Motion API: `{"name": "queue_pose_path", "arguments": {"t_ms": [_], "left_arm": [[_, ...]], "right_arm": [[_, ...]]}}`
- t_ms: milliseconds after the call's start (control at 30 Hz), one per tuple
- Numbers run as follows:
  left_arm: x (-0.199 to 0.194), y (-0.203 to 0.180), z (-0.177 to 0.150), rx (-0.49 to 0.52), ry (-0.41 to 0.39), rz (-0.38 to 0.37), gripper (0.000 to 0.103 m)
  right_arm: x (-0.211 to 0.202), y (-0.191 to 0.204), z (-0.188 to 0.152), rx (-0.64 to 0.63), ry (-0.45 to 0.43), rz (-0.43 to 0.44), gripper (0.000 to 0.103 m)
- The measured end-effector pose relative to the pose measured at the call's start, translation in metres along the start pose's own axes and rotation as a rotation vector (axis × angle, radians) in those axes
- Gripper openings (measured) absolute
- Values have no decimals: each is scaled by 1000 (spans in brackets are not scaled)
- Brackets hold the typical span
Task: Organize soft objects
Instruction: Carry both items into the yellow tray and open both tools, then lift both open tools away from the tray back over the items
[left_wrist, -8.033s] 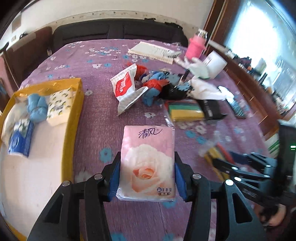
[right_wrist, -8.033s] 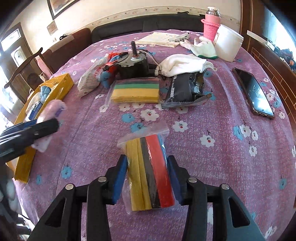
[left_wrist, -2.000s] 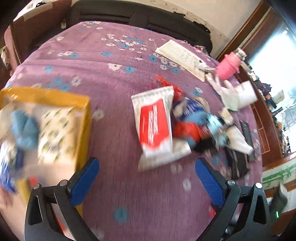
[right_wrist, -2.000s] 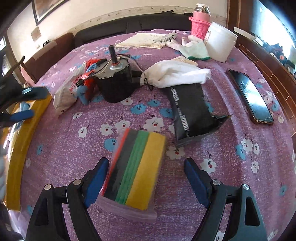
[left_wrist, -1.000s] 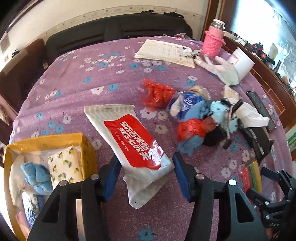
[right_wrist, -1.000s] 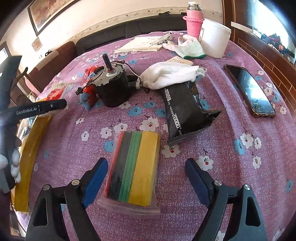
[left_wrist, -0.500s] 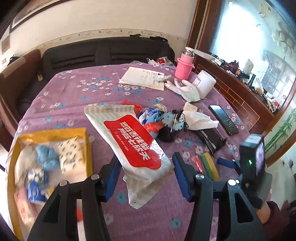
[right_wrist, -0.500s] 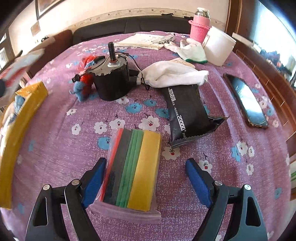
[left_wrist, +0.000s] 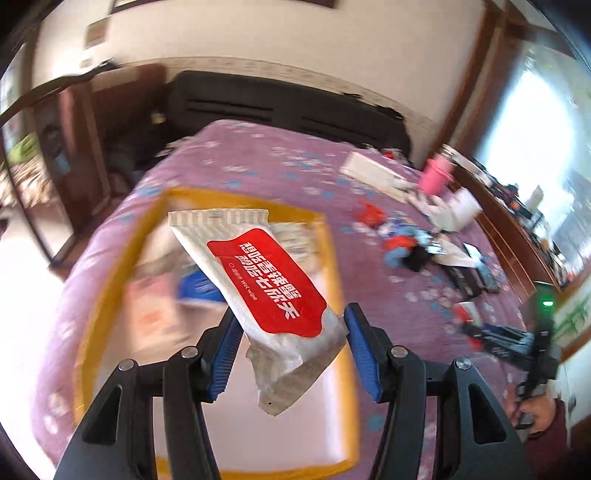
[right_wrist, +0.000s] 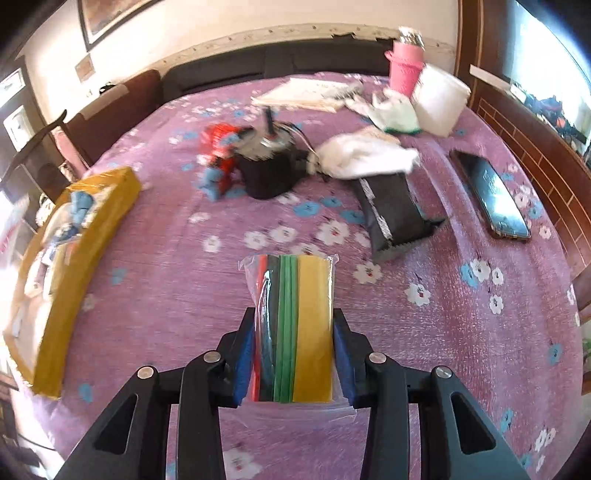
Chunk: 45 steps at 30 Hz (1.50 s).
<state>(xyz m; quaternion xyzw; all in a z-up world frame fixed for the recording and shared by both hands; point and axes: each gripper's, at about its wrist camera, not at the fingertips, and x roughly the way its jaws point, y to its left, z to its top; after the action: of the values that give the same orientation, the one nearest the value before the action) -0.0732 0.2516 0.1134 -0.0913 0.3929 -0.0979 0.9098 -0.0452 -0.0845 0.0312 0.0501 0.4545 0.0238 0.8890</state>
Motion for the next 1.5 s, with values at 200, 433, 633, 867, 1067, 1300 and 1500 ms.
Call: {"name": "queue_pose_path", "arguments": {"t_ms": [200, 433, 633, 867, 1067, 1300, 1500], "left_arm": [[4, 61, -20, -77, 50, 106, 55], [37, 96, -22, -104, 121, 169, 56], [49, 103, -18, -104, 143, 178, 60], [7, 109, -24, -148, 56, 101, 72], [-35, 129, -37, -234, -10, 84, 83], [-42, 122, -43, -232, -7, 95, 84], [-35, 80, -41, -151, -1, 55, 84]], "right_arm": [[-22, 47, 5, -85, -47, 60, 41], [-29, 122, 11, -210, -55, 130, 41], [-21, 188, 12, -298, -15, 209, 42], [9, 267, 7, -395, 61, 304, 42], [41, 306, 11, -403, 95, 339, 47], [24, 293, 17, -376, 31, 342, 73], [1, 237, 10, -328, -8, 287, 76]]}}
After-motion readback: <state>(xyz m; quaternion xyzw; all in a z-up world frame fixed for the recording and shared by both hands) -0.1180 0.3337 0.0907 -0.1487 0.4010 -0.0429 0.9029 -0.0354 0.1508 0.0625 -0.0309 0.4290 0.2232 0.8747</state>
